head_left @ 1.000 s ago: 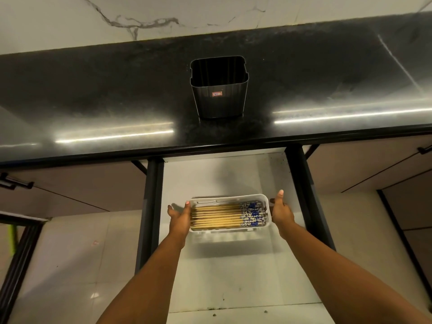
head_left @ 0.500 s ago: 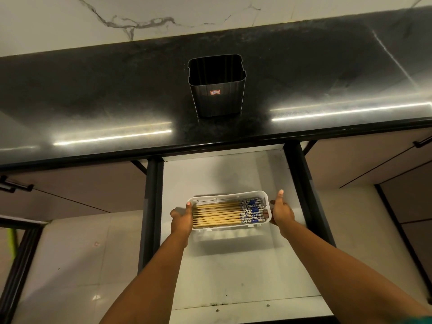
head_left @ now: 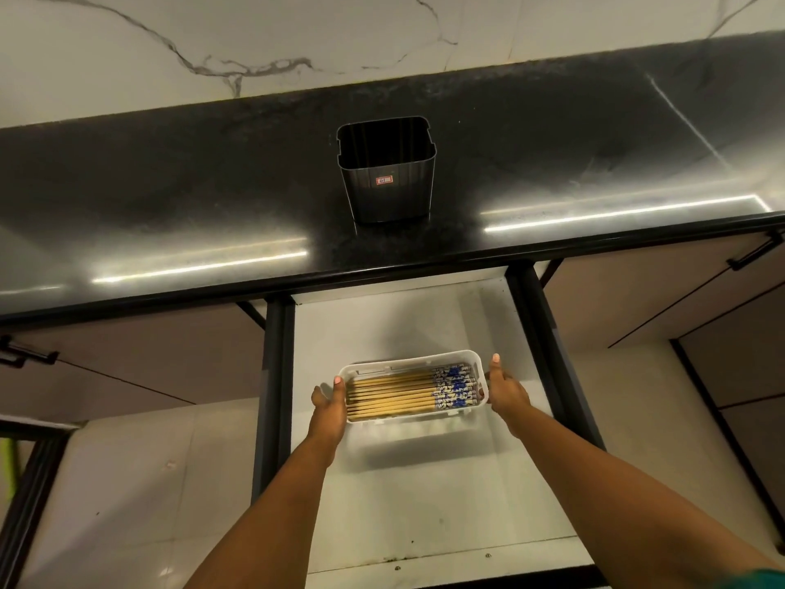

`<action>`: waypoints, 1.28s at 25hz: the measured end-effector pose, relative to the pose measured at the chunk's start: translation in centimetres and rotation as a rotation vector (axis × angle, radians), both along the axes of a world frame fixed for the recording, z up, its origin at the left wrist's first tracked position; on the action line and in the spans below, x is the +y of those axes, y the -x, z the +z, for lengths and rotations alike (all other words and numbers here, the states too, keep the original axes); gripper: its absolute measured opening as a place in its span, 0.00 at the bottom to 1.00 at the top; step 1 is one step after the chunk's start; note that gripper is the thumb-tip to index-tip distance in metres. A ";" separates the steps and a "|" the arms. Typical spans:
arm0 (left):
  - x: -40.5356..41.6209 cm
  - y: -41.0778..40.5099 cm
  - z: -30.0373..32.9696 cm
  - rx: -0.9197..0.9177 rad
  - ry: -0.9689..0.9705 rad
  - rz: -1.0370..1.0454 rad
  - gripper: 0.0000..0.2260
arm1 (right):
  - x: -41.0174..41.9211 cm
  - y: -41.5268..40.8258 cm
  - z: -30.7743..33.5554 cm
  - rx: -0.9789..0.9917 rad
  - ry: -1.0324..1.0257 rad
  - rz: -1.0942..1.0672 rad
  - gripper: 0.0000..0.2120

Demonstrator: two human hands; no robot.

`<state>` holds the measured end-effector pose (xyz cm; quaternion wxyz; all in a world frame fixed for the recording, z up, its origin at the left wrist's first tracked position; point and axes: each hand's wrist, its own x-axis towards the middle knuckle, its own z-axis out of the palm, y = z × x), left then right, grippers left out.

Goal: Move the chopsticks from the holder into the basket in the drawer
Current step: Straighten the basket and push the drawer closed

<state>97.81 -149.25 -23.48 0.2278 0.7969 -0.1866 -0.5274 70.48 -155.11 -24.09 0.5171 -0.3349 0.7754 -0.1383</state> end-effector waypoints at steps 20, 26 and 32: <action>6.6 0.8 6.4 -0.299 0.263 -0.356 0.32 | 9.1 -1.6 6.7 0.133 0.344 0.342 0.35; 10.7 2.8 9.3 -0.386 0.499 -0.345 0.07 | 14.1 -0.8 10.1 0.363 0.542 0.498 0.16; 21.4 7.1 8.8 -0.623 0.676 -0.490 0.17 | 22.4 3.4 10.2 0.553 0.707 0.666 0.20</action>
